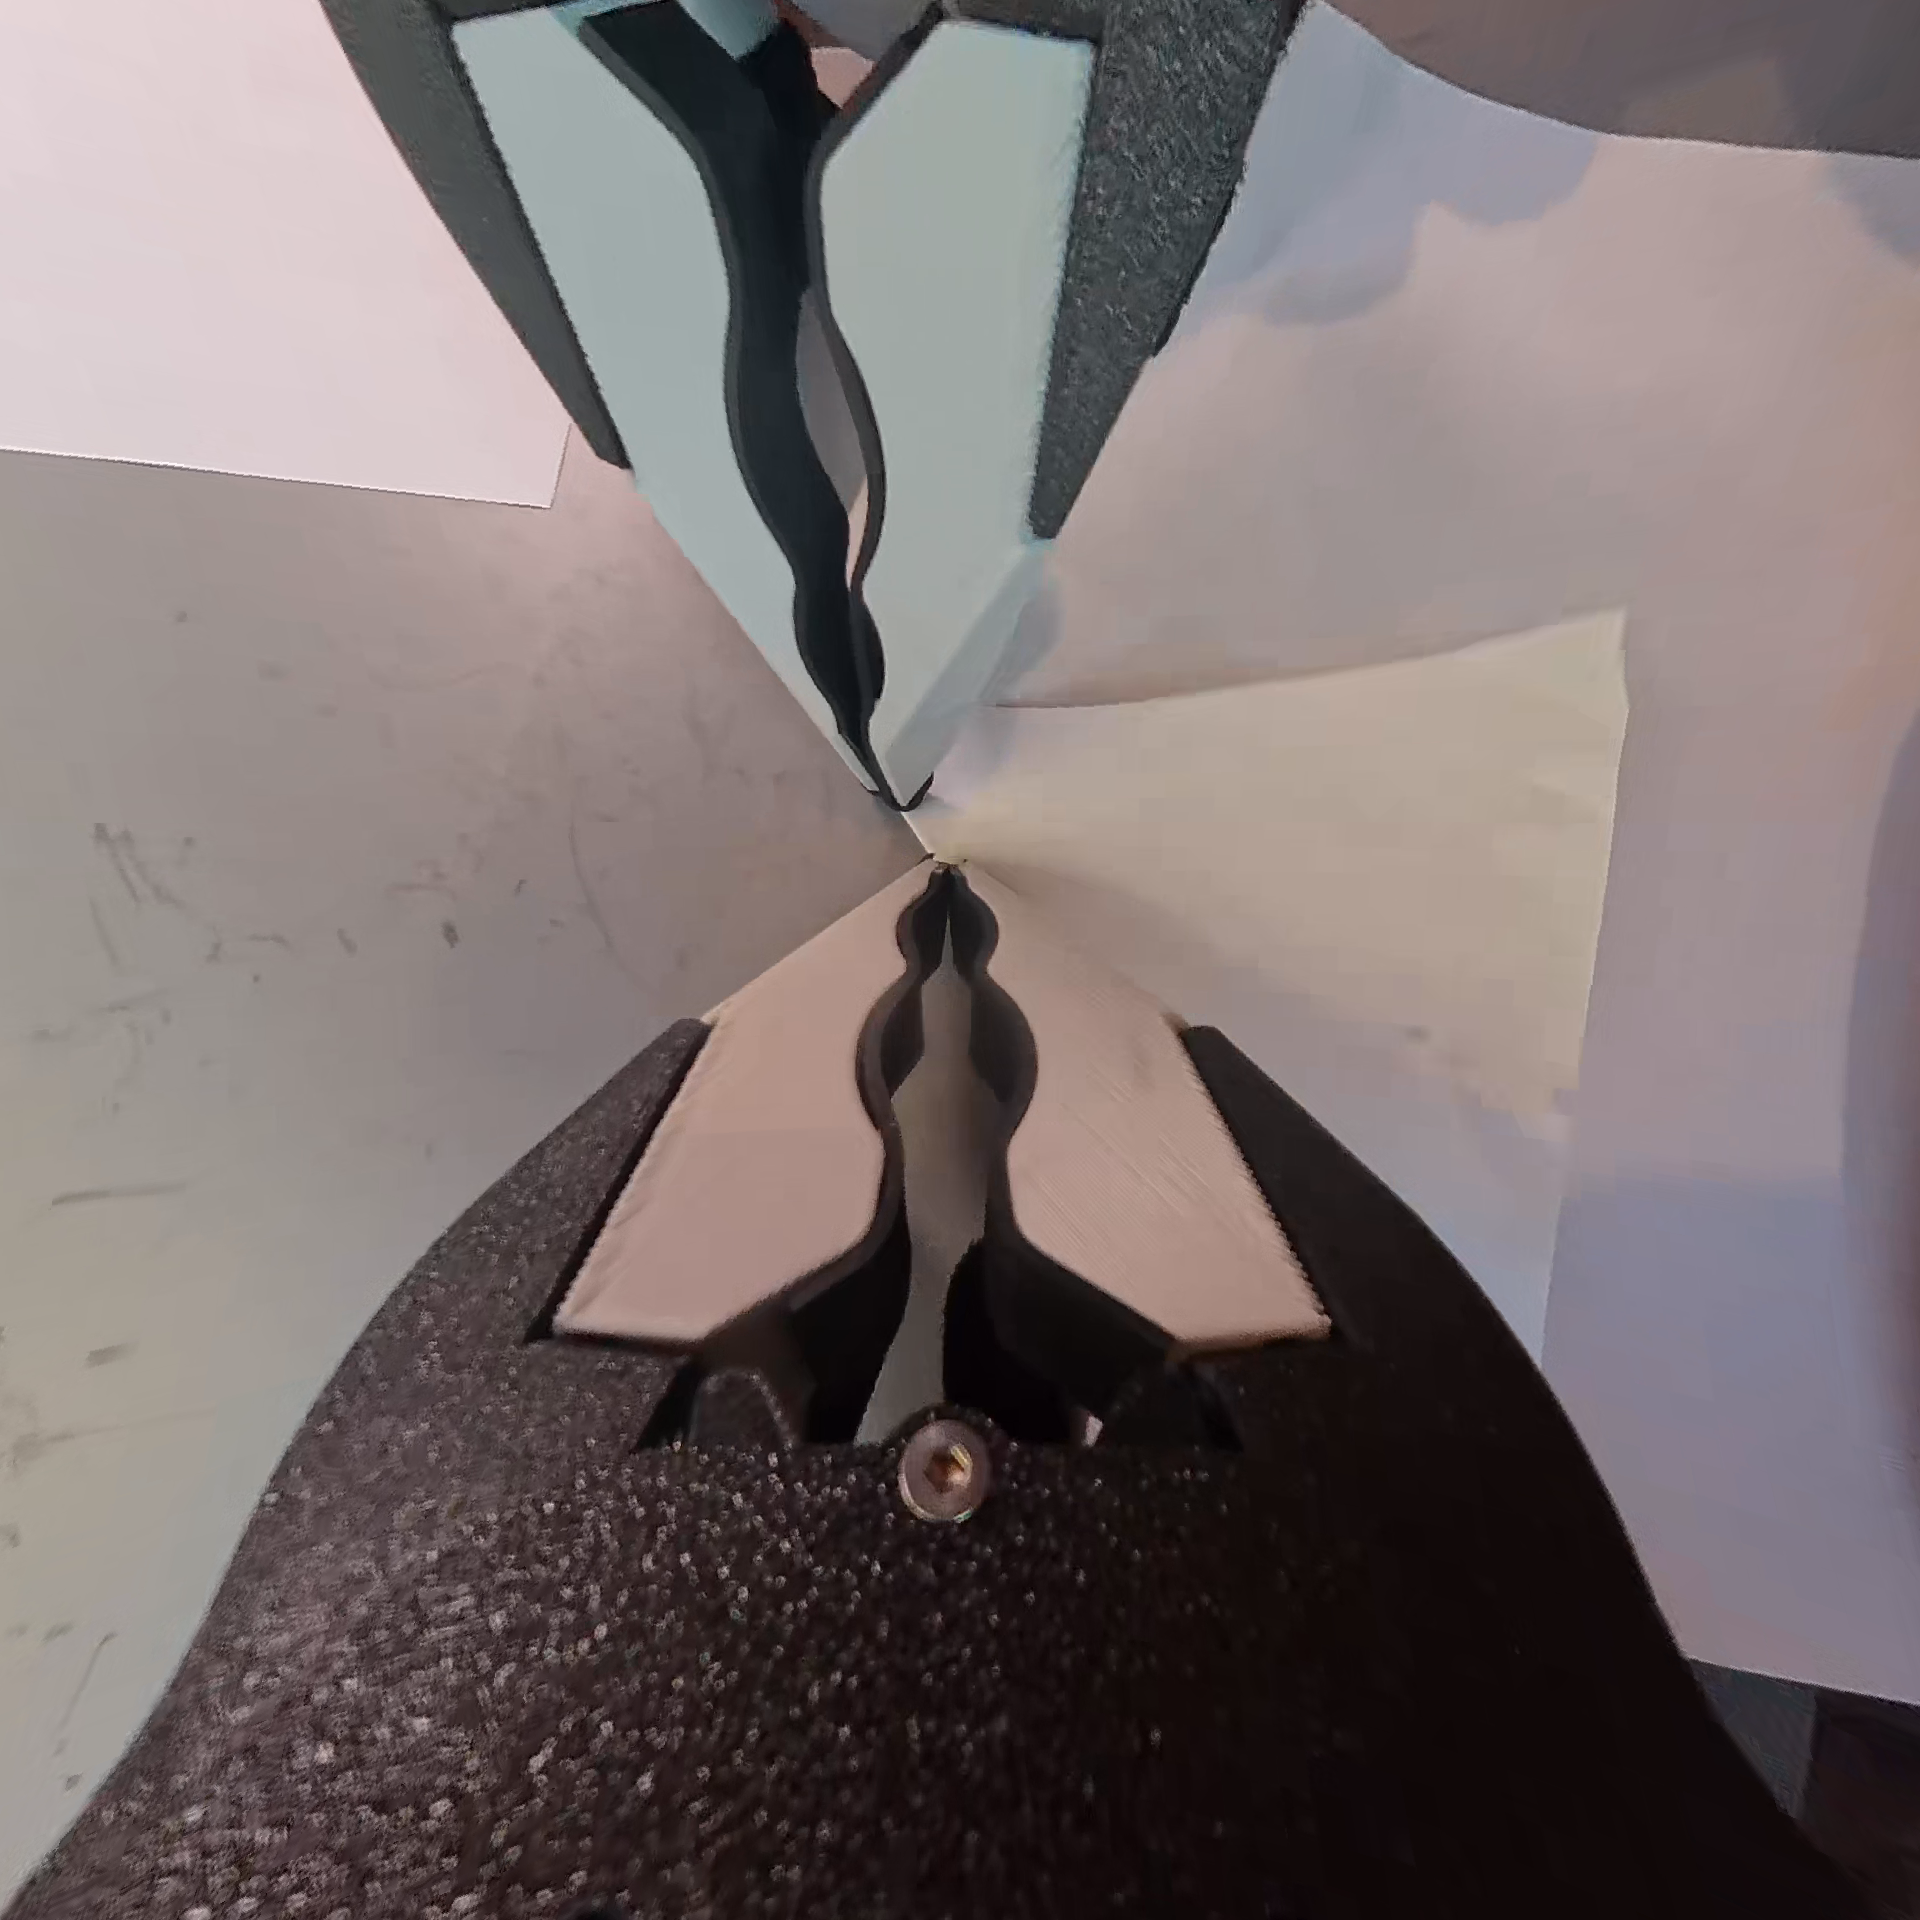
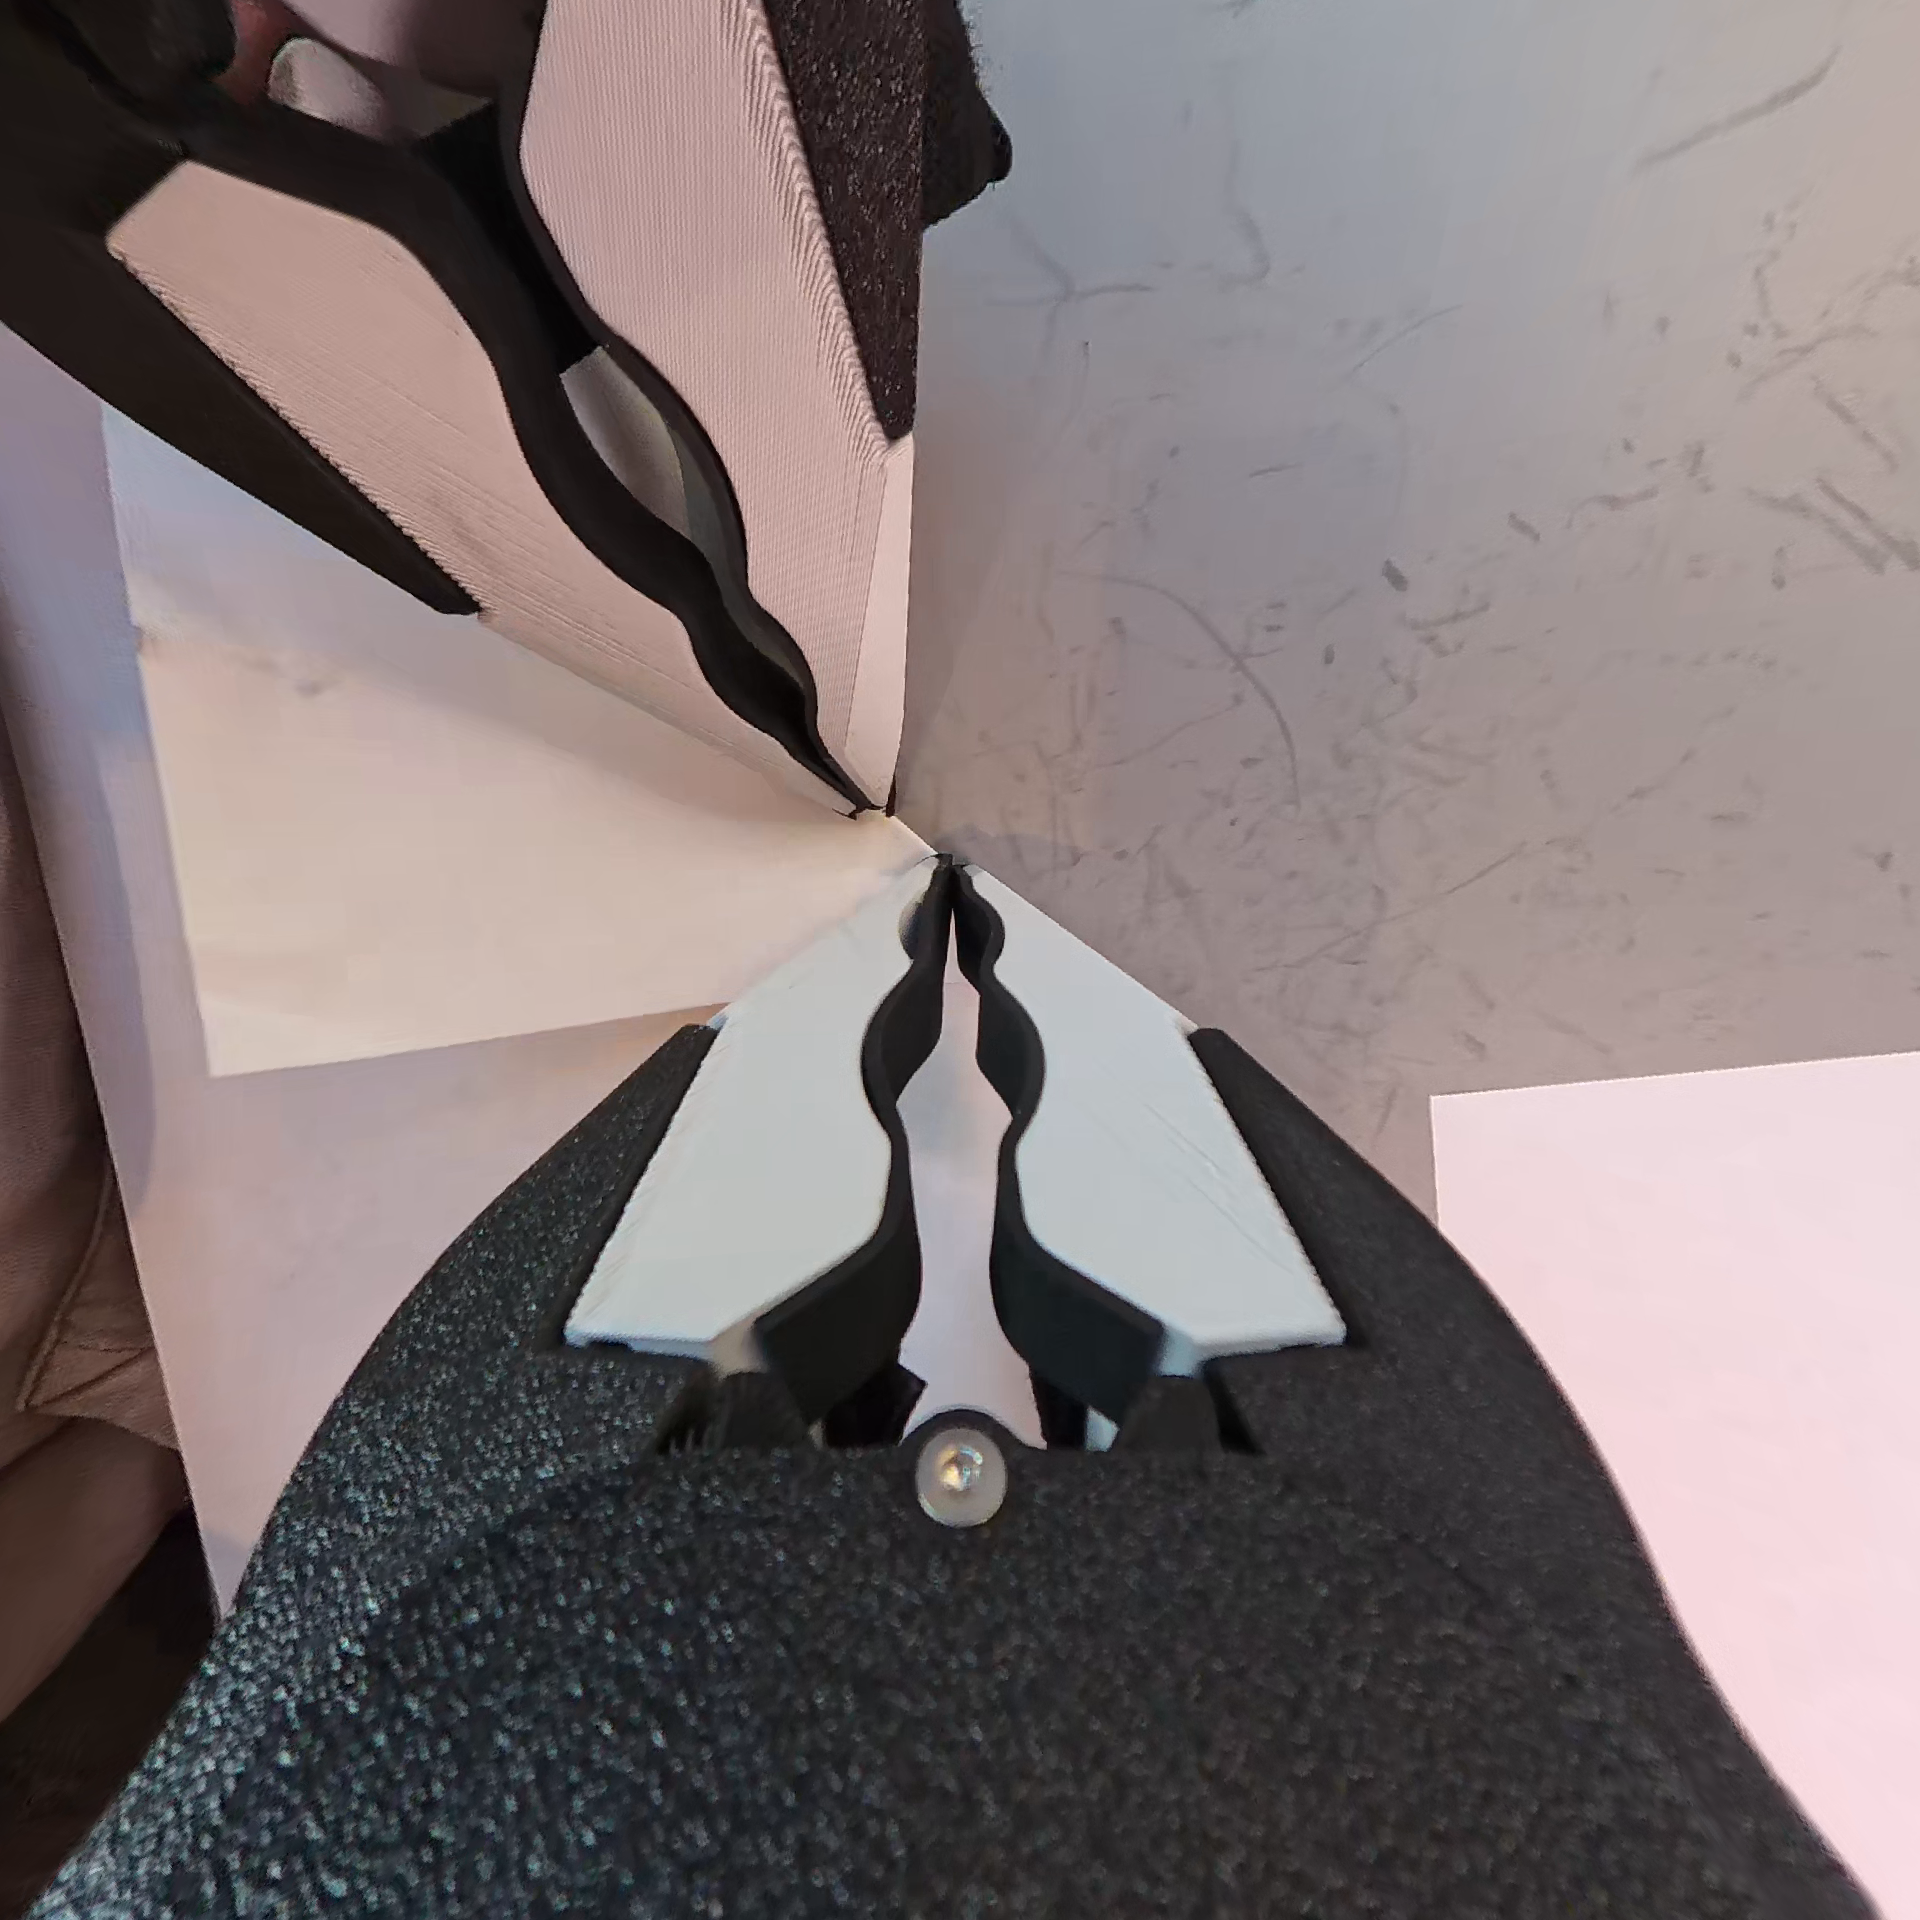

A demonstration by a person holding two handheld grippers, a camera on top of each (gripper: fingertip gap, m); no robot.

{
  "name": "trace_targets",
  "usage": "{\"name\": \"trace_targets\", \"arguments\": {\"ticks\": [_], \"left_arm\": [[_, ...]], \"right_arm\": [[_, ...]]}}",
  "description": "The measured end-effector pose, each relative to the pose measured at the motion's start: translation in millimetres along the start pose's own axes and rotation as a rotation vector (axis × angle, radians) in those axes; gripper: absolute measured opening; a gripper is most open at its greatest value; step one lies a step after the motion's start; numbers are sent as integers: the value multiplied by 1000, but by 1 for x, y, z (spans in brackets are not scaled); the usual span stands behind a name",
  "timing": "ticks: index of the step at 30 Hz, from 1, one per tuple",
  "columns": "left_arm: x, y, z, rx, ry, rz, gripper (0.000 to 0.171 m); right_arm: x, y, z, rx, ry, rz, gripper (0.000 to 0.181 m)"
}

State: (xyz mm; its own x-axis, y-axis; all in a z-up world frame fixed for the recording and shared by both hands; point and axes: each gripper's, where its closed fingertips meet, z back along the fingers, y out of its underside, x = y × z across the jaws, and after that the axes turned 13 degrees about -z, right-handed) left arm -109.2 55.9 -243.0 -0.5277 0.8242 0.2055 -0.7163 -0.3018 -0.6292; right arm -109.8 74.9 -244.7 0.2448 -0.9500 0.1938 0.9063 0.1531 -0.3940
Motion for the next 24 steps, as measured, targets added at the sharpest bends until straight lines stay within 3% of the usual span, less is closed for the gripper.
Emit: {"name": "trace_targets", "arguments": {"ticks": [6,24], "left_arm": [[-1,1,-1,27,-40,-92,0],[-19,11,12,27,-71,-48,0]], "right_arm": [[0,0,0,0,4,3,0],[1,-1,0,-13,18,2,0]]}}
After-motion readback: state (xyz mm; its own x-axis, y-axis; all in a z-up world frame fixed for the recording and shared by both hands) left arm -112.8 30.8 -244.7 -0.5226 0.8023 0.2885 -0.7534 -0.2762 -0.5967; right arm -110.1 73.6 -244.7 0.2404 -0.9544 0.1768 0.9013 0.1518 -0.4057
